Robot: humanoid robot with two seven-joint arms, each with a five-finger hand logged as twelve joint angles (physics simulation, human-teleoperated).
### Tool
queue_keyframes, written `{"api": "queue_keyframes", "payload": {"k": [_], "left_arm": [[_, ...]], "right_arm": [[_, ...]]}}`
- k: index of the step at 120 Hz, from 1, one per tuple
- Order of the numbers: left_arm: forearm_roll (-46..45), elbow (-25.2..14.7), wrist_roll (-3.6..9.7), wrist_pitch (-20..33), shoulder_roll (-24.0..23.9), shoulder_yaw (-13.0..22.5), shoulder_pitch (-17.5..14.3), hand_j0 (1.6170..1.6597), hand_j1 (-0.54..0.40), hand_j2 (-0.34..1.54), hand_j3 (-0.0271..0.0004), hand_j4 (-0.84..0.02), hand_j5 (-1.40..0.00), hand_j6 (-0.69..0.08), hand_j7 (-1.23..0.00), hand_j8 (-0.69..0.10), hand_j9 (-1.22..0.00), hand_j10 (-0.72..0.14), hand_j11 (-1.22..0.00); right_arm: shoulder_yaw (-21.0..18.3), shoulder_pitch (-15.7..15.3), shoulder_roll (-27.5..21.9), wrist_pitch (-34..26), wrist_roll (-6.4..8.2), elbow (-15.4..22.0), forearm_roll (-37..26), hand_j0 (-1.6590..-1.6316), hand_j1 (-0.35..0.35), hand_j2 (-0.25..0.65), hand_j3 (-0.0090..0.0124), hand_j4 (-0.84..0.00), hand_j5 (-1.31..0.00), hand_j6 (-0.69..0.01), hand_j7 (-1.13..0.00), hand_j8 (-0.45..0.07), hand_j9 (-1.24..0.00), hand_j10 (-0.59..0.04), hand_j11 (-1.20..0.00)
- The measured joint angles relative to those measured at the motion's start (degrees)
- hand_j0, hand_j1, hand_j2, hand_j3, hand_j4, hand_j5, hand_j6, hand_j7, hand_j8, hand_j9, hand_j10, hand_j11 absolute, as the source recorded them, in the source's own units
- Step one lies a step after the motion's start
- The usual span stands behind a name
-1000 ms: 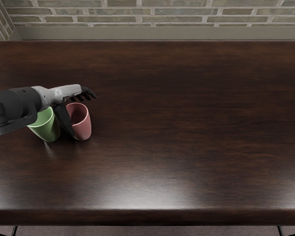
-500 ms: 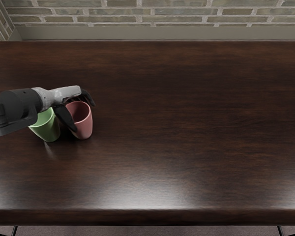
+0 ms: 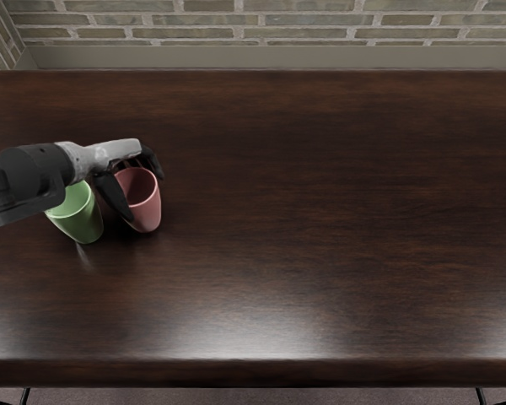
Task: Pick up cup and place in cup with left hand
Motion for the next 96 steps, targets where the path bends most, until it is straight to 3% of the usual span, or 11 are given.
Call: {"api": "queue_keyframes", "payload": {"k": [24,47,96], "left_arm": [[-2.9,0.5,0.01,-0.6,1.0,-0.1,-3.7,1.6529,-0.026,0.02,0.0000,-0.479,-0.69,-0.360,-0.69,-0.307,-0.69,-0.414,-0.68],[-6.6,1.5,0.01,-2.1,2.6,-0.1,-7.3,1.6548,-0.092,0.10,0.0000,-0.491,-0.69,-0.340,-0.68,-0.302,-0.68,-0.392,-0.67],[-14.8,3.8,0.00,-7.8,11.0,-0.2,-15.0,1.6544,-0.079,0.05,0.0000,-0.493,-0.70,-0.323,-0.69,-0.280,-0.68,-0.376,-0.68]], "right_arm": [[0.0,0.0,0.0,0.0,0.00,0.0,0.0,-1.6581,-0.314,-0.006,0.0000,-0.029,-0.04,-0.029,-0.04,-0.029,-0.04,-0.029,-0.04],[0.0,0.1,0.1,0.0,0.01,0.0,0.0,-1.6581,-0.314,-0.006,0.0000,-0.029,-0.04,-0.029,-0.04,-0.029,-0.04,-0.029,-0.04],[0.0,0.2,0.2,0.0,0.08,0.1,-0.1,-1.6581,-0.314,-0.006,0.0000,-0.029,-0.04,-0.029,-0.04,-0.029,-0.04,-0.029,-0.04]]}}
